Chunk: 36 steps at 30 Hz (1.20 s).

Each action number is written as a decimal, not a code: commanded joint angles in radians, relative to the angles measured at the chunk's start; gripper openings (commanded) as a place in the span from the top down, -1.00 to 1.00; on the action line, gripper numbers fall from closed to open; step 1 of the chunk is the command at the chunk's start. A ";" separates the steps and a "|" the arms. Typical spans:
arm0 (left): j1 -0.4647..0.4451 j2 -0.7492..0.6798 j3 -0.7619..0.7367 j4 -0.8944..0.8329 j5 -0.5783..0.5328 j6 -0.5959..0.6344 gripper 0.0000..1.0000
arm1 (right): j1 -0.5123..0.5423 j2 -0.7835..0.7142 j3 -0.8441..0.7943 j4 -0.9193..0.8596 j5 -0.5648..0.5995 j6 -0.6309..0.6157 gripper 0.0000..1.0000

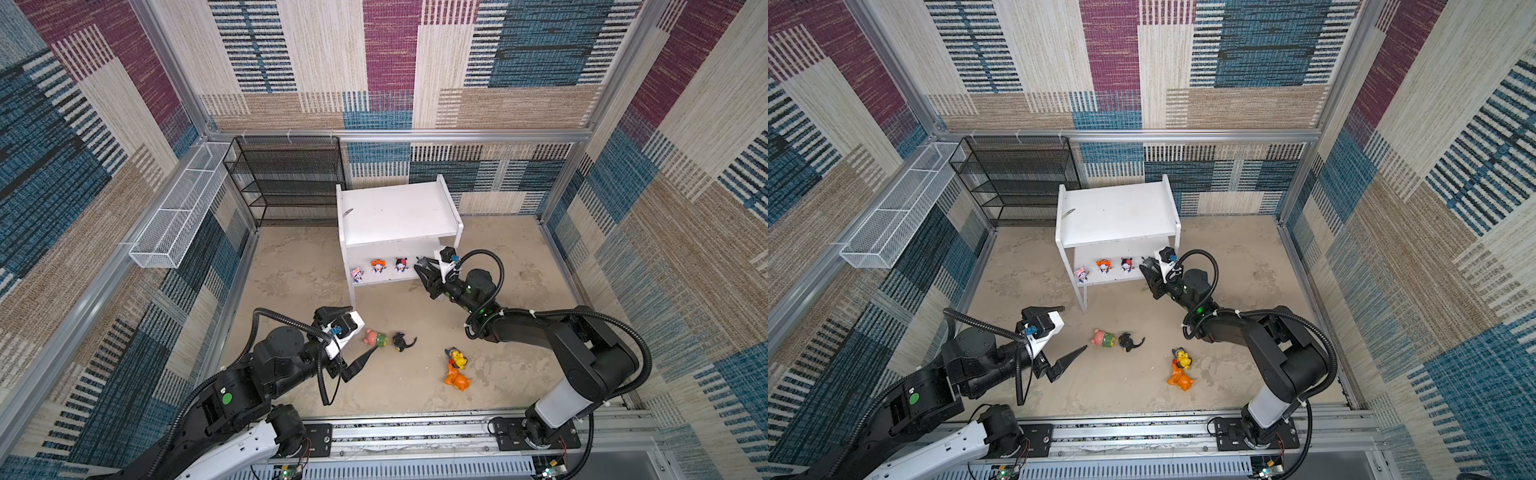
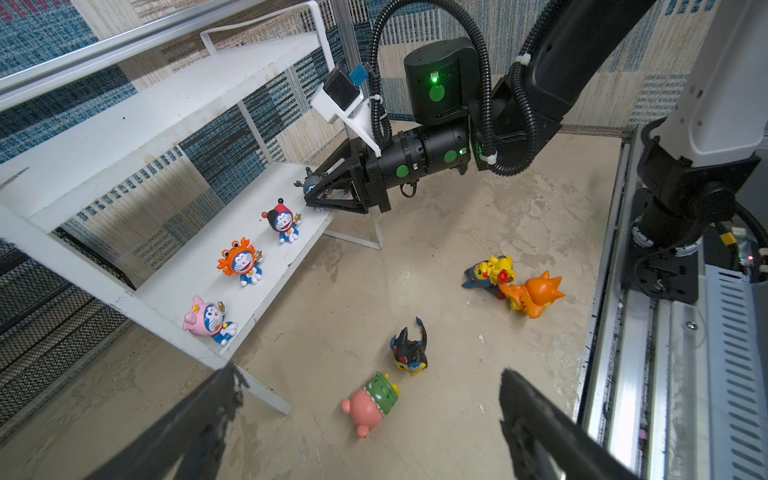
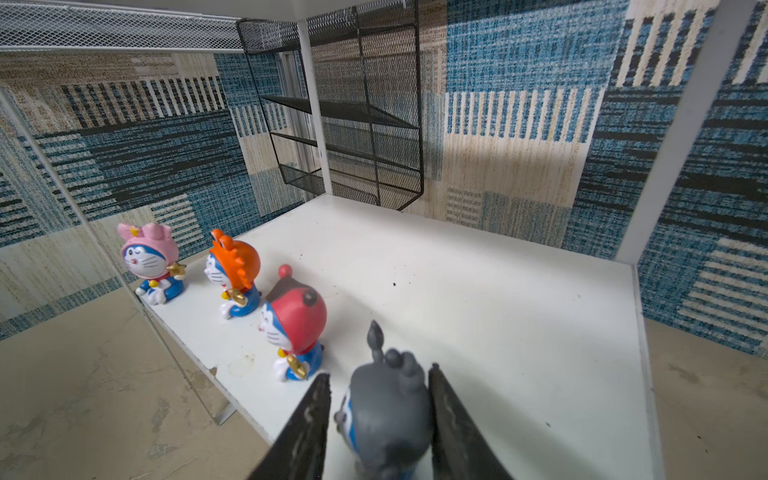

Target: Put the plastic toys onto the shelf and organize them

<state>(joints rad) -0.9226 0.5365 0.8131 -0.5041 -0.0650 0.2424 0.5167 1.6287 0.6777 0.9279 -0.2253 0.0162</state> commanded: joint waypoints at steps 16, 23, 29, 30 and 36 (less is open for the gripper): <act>0.039 -0.001 -0.004 0.035 0.071 -0.003 -0.98 | 0.000 -0.010 0.013 0.019 0.023 -0.016 0.02; 0.042 -0.003 -0.004 0.035 0.082 -0.003 -0.98 | 0.000 -0.016 0.010 0.025 0.035 -0.012 -0.11; 0.049 -0.004 -0.005 0.035 0.092 -0.005 -0.98 | 0.000 -0.025 0.008 0.025 0.038 -0.011 -0.17; 0.050 -0.003 -0.006 0.035 0.093 -0.006 -0.98 | 0.000 -0.026 0.008 0.025 0.038 -0.011 -0.17; 0.054 -0.007 -0.007 0.035 0.101 -0.006 -0.98 | 0.000 -0.032 -0.001 0.028 0.041 -0.006 -0.17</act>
<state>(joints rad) -0.8719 0.5304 0.8078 -0.5041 0.0177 0.2417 0.5179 1.6062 0.6827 0.9192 -0.2253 0.0017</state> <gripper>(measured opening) 0.990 0.586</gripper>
